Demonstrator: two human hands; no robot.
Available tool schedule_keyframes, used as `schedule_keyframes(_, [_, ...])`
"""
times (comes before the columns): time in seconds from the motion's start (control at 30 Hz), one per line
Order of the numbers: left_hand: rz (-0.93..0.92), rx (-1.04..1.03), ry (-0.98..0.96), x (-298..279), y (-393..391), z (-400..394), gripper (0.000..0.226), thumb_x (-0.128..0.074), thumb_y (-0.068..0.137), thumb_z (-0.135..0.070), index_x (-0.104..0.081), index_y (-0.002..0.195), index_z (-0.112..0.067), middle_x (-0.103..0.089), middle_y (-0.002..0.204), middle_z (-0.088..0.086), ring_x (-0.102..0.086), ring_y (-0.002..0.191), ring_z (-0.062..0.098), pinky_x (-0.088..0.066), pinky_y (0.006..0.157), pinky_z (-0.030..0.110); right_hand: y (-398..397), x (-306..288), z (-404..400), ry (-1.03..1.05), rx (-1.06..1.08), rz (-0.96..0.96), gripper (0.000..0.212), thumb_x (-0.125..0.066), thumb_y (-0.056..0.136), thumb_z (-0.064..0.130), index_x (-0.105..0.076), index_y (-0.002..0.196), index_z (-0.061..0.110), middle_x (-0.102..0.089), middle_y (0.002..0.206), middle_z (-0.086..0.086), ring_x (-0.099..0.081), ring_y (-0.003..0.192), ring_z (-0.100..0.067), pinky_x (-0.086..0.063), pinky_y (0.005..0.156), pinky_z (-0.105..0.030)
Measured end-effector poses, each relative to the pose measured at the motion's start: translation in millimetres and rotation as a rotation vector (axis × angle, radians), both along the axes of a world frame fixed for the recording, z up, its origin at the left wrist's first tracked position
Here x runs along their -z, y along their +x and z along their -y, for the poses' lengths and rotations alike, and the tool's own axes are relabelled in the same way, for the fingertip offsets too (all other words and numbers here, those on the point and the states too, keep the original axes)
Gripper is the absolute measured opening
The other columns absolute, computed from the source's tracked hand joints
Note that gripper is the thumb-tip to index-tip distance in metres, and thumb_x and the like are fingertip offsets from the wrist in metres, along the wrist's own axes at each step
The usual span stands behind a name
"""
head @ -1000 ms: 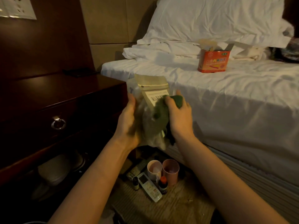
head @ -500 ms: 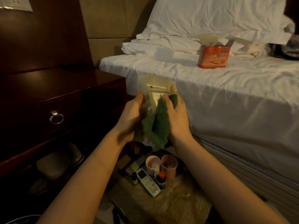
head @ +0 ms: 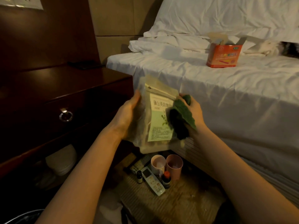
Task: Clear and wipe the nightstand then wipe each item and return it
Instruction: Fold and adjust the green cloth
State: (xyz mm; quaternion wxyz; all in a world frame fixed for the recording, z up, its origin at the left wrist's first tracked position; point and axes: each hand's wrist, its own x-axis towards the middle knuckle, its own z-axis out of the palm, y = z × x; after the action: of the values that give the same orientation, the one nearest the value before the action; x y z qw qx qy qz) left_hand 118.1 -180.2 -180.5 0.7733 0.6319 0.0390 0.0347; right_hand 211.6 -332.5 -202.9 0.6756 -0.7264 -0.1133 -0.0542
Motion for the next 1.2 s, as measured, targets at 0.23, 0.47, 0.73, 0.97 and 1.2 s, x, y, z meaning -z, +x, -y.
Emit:
schedule_keyframes(0.23, [0.036,-0.097,-0.257,-11,-9,-37,0.061,-0.025,0.093,-0.061,-0.065,0.111,-0.019,-0.072,0.105,0.010,-0.070,0.091,0.027,-0.052,0.076,0.044,-9,6,13,-0.361,-0.065,-0.131,0.025,-0.064,0.085,0.012,-0.069,0.109,0.013,-0.069,0.096,-0.004,-0.064,0.088,-0.018,-0.050,0.073,-0.028])
schedule_keyframes(0.47, [0.208,-0.267,-0.227,-61,-24,-88,0.058,-0.022,0.097,-0.054,-0.066,0.100,-0.016,-0.074,0.092,0.008,-0.072,0.082,0.024,-0.060,0.062,0.037,-20,-48,-32,-0.295,-0.274,-0.106,0.022,-0.057,0.087,0.011,-0.064,0.091,-0.009,-0.059,0.071,-0.022,-0.055,0.059,-0.020,-0.042,0.054,-0.025])
schedule_keyframes(0.73, [0.382,-0.573,0.252,-128,-43,-182,0.055,-0.022,0.102,-0.041,-0.072,0.089,-0.022,-0.074,0.094,0.002,-0.070,0.093,0.019,-0.056,0.082,0.037,5,-149,-156,-0.398,-0.713,0.127,0.024,-0.075,0.072,0.029,-0.071,0.093,0.017,-0.074,0.085,0.006,-0.070,0.079,-0.007,-0.052,0.066,-0.016])
schedule_keyframes(0.97, [0.201,-0.818,0.544,-122,-33,-283,0.034,-0.036,0.101,-0.037,-0.064,0.109,-0.018,-0.071,0.102,-0.004,-0.067,0.096,0.011,-0.051,0.086,0.033,39,-133,-289,-0.459,-0.607,0.196,0.066,-0.080,0.069,0.034,-0.058,0.124,0.006,-0.063,0.119,-0.003,-0.060,0.108,-0.021,-0.049,0.088,-0.031])
schedule_keyframes(1.2, [-0.079,-1.221,1.023,-82,-43,-342,0.051,-0.051,0.095,-0.012,-0.035,0.142,-0.018,-0.051,0.130,-0.003,-0.047,0.114,0.007,-0.040,0.090,0.017,70,-99,-385,-0.653,-0.471,0.253,0.042,-0.079,0.073,0.038,-0.063,0.101,0.012,-0.068,0.101,-0.006,-0.062,0.088,-0.021,-0.051,0.071,-0.033])
